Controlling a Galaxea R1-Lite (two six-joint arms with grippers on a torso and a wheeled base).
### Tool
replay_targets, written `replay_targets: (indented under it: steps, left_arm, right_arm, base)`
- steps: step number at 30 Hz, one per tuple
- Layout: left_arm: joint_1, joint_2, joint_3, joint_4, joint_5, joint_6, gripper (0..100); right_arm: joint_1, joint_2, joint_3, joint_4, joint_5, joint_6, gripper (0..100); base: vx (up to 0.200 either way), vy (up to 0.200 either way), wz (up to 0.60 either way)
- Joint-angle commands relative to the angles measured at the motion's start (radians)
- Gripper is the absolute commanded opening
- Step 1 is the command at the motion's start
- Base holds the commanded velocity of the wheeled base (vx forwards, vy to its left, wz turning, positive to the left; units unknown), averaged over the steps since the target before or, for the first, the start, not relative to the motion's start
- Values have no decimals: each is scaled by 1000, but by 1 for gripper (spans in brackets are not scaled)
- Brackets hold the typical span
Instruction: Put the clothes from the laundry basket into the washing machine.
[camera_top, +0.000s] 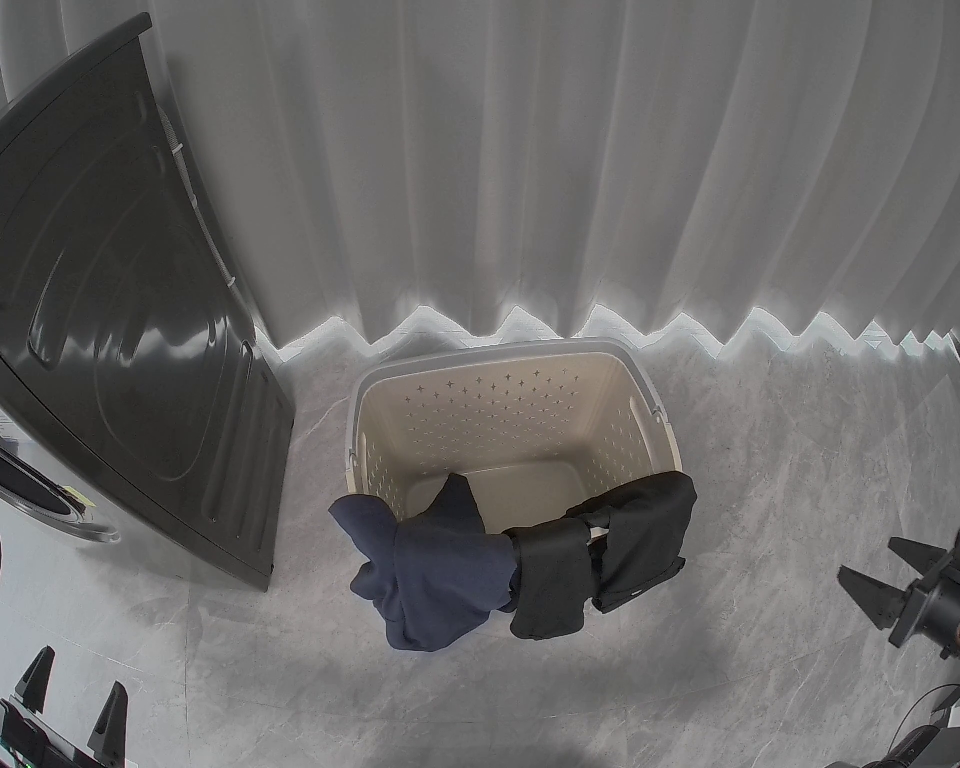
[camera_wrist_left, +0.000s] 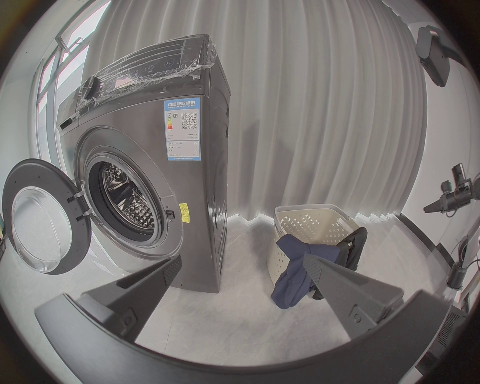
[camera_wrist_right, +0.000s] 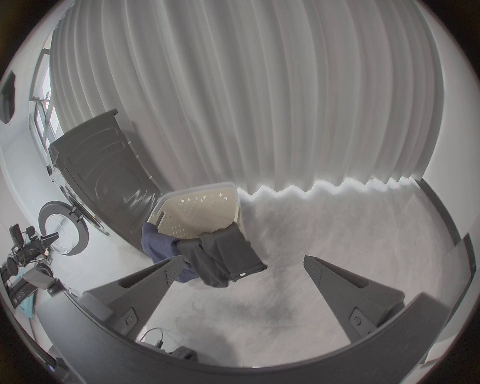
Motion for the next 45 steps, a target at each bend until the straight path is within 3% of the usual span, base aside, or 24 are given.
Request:
replay_targets:
  steps: [1,7,21,34,38,45]
  left_arm:
    - [0,-13,16,0,1,-1,100]
    - [0,-13,18,0,1,-1,100]
    - [0,-13,16,0,0,-1,100]
    - [0,-13,16,1,0,-1,100]
    - [0,-13,16,1,0,-1,100]
    - [0,-13,16,1,0,-1,100]
  right_arm:
    - [108,481,-40,-195,15,24,100]
    - [123,569,-97,-197,-13,24,100]
    - [152,716,-191,-214,-25,34,100]
    - [220,966,-228,-379,-61,34,100]
    - [240,1053,-252,-438,-100,34,100]
    - [249,1178,-290,-528,-105,33,100]
  base:
    - [0,0,0]
    - [0,0,0]
    - [0,0,0]
    - [0,0,0]
    - [0,0,0]
    - [0,0,0]
